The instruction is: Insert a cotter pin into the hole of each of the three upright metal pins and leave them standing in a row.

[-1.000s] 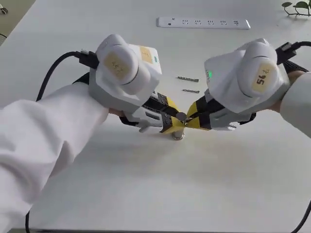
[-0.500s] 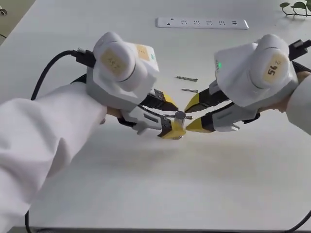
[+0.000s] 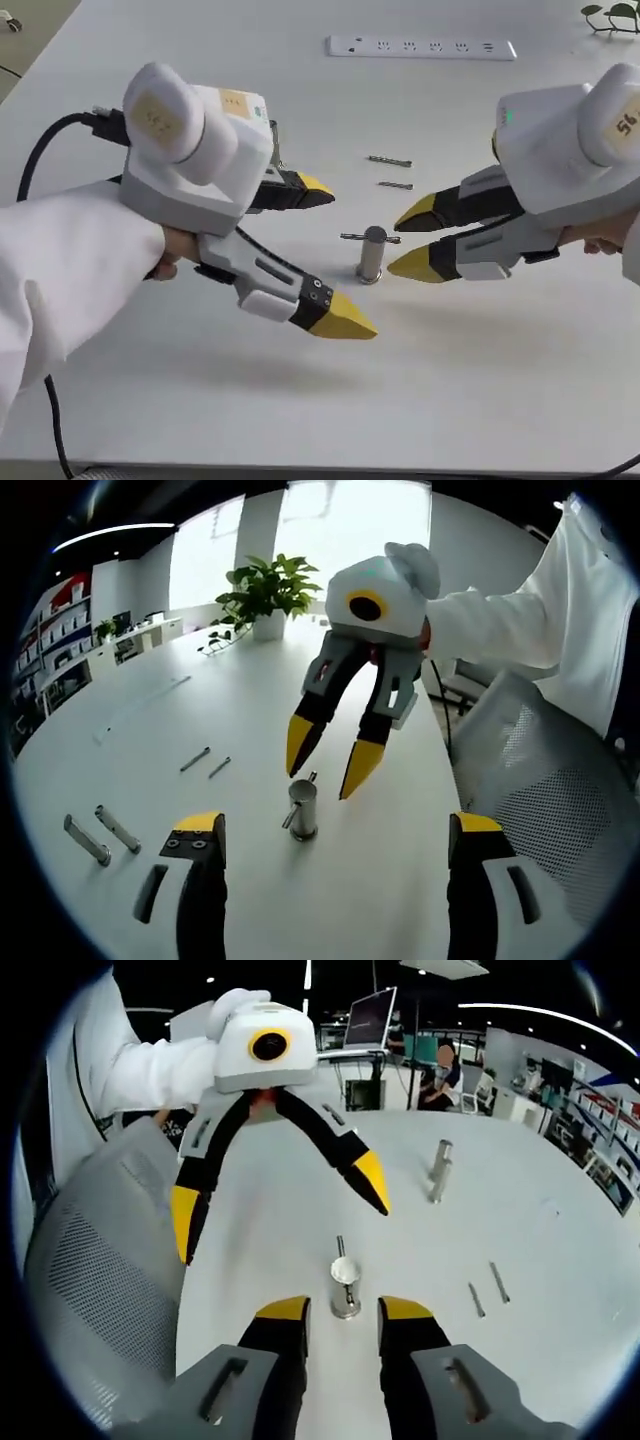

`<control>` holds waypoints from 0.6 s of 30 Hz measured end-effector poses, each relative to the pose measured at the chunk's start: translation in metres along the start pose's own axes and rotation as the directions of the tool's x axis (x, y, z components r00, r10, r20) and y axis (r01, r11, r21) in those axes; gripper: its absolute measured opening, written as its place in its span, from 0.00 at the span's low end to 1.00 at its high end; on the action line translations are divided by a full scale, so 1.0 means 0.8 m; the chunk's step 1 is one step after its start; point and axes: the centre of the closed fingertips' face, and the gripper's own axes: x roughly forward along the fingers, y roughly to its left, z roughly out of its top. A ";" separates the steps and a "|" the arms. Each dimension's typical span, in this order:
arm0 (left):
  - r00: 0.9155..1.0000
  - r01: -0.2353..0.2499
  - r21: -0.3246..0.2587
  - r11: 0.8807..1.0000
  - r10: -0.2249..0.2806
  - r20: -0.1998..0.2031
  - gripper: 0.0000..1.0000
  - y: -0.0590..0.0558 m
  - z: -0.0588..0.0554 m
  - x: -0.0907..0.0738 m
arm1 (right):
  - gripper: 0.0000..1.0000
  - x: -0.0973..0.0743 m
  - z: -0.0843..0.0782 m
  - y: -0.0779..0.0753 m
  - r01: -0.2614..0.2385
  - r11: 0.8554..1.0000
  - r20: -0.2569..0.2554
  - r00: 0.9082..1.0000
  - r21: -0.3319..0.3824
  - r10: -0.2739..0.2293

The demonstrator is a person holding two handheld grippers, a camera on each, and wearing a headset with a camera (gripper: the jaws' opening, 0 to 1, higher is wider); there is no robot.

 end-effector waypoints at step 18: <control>0.996 -0.058 -0.086 0.995 0.063 0.057 0.99 -0.006 -0.019 -0.039 | 0.21 0.024 0.014 0.007 -0.019 0.999 0.043 0.999 0.043 0.017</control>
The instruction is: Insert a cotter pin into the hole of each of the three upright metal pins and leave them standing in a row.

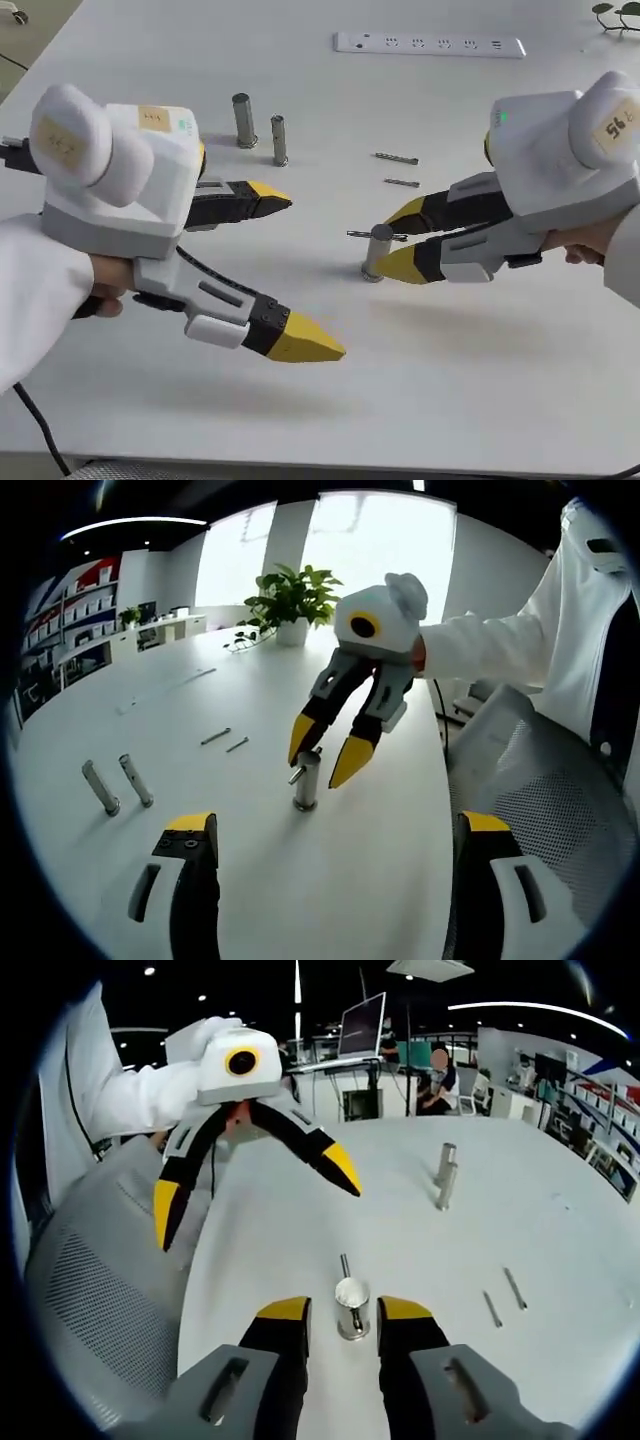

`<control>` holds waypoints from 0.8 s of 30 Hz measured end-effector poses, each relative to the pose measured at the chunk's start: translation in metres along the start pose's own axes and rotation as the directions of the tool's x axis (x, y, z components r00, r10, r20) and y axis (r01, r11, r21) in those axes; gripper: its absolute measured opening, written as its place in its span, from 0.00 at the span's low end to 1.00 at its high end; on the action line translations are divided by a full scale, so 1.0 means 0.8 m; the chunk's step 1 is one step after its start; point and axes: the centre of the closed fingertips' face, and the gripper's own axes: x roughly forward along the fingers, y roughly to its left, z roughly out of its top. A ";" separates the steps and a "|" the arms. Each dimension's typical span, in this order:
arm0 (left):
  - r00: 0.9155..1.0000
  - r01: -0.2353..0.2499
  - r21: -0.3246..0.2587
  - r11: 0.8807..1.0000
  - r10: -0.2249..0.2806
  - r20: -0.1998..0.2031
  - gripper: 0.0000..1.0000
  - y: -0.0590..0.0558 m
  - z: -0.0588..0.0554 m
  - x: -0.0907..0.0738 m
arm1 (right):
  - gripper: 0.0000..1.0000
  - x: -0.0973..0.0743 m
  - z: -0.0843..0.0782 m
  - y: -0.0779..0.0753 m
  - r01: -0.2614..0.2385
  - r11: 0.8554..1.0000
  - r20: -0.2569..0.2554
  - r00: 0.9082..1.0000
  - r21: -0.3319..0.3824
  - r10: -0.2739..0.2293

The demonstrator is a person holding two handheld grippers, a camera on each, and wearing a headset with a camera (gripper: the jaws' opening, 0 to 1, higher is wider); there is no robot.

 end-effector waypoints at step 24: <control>0.991 -0.113 -0.100 0.989 0.119 0.060 0.99 0.002 -0.005 -0.031 | 0.07 0.012 0.004 -0.014 0.010 1.000 0.011 1.000 0.001 -0.010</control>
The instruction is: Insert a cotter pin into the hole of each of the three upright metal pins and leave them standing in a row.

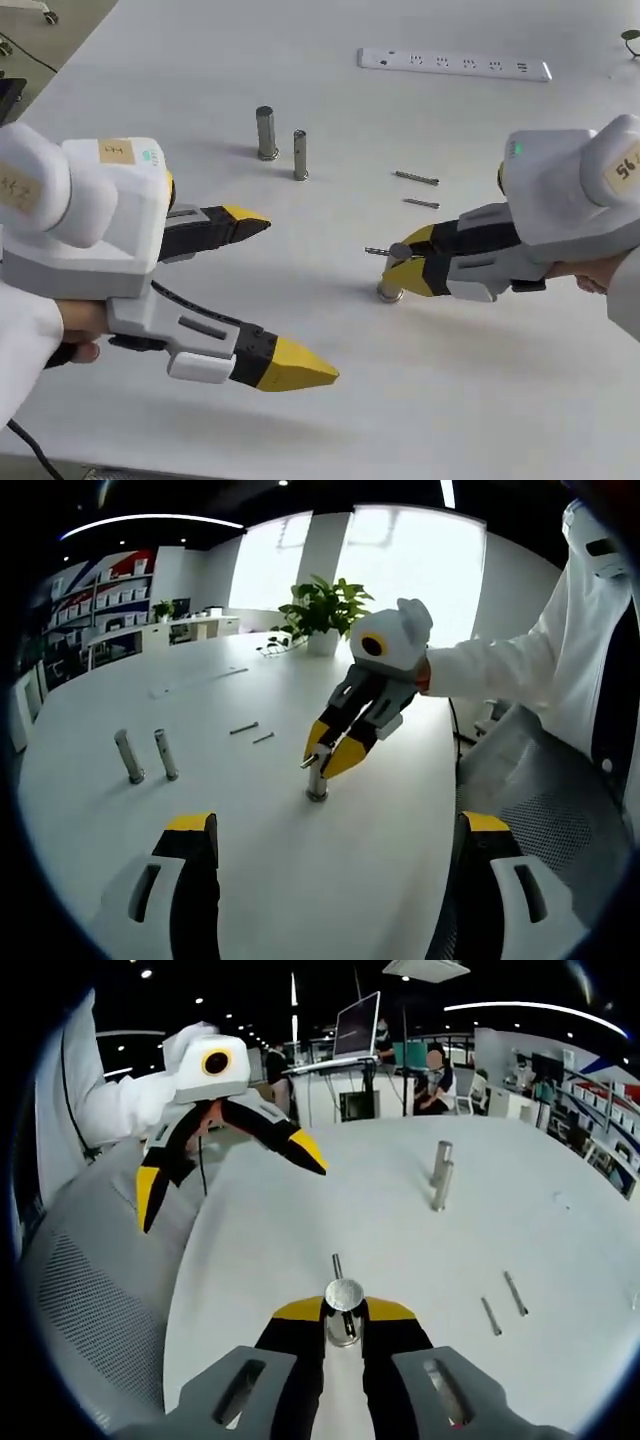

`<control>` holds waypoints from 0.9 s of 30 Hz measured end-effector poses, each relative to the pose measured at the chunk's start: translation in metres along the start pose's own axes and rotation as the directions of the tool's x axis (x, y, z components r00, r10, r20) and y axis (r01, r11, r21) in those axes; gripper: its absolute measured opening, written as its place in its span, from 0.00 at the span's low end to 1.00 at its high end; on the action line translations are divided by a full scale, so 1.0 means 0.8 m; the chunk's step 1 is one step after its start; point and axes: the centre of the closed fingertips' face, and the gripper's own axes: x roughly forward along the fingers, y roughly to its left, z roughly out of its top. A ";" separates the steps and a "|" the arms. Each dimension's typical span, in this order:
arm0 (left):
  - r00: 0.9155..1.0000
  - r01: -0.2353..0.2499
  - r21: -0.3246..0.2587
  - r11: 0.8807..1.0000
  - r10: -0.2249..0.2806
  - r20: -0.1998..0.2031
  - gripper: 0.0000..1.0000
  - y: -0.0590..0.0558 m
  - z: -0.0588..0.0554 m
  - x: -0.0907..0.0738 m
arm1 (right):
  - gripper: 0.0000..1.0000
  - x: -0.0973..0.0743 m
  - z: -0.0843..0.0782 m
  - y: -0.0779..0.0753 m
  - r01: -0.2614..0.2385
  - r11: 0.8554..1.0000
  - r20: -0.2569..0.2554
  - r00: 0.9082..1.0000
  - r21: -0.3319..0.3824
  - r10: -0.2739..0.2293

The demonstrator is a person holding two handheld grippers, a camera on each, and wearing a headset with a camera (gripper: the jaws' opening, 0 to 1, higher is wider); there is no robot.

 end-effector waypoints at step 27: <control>0.994 -0.085 -0.045 0.995 0.088 0.059 0.99 -0.015 0.005 -0.029 | 0.08 0.069 0.053 -0.032 -0.012 0.997 0.041 0.999 -0.082 0.016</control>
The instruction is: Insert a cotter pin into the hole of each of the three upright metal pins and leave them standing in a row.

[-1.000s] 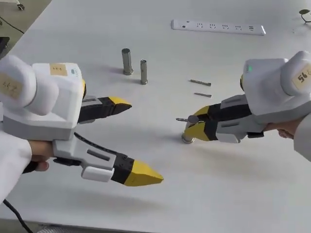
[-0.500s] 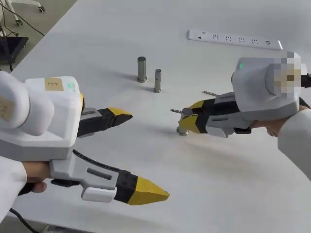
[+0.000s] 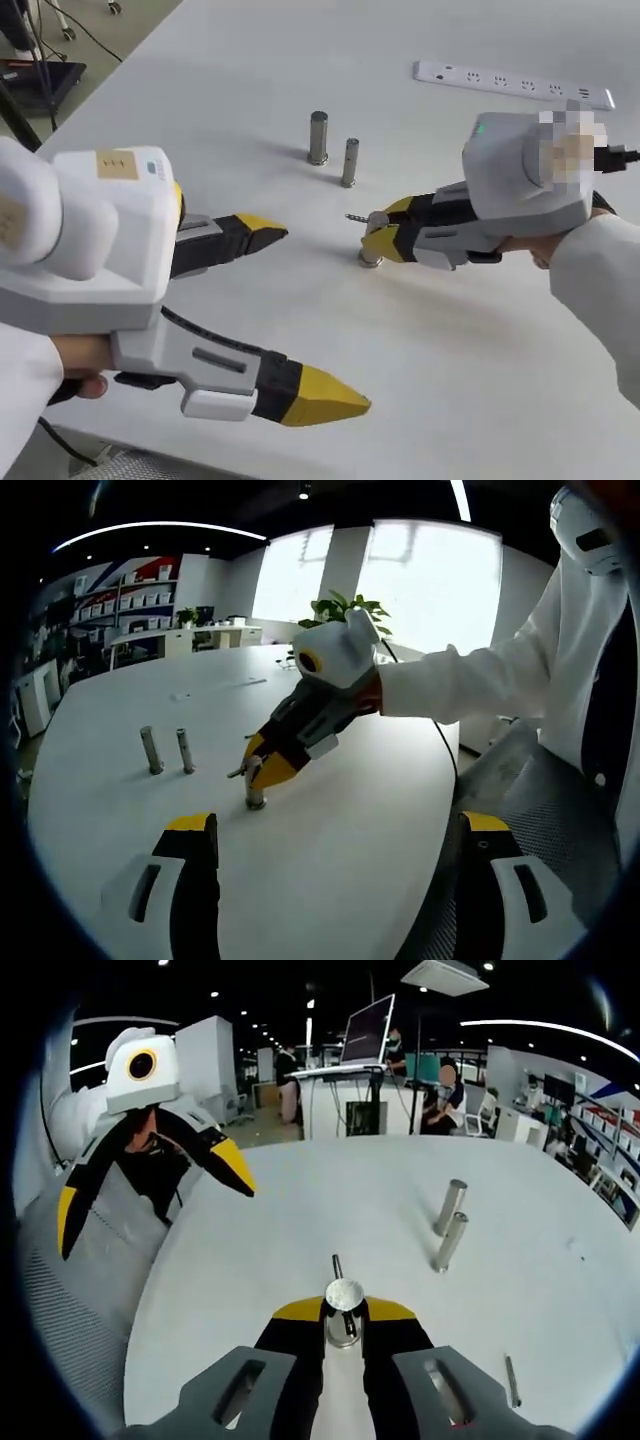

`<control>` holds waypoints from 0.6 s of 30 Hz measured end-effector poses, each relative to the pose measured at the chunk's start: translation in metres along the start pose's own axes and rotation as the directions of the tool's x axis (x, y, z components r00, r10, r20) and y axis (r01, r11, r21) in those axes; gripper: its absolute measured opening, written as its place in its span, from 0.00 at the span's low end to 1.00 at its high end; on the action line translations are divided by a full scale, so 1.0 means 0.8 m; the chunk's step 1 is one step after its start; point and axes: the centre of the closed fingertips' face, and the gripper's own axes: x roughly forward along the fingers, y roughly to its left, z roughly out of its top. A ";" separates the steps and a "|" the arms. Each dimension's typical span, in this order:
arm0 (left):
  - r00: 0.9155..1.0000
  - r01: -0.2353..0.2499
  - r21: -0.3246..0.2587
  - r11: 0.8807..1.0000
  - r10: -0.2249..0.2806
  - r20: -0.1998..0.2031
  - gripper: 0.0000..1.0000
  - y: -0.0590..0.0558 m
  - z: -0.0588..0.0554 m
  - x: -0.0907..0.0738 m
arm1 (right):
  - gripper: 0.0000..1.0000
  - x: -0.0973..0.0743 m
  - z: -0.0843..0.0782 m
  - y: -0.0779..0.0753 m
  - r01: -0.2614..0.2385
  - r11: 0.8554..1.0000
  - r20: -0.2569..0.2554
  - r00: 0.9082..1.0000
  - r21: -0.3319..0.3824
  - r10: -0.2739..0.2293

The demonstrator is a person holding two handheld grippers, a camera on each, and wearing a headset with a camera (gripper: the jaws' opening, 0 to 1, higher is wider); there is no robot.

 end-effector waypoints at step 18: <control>0.995 -0.063 -0.035 0.997 0.065 0.075 0.99 0.026 0.024 -0.009 | 0.27 -0.032 0.033 0.019 -0.013 1.000 0.119 0.993 -0.006 0.013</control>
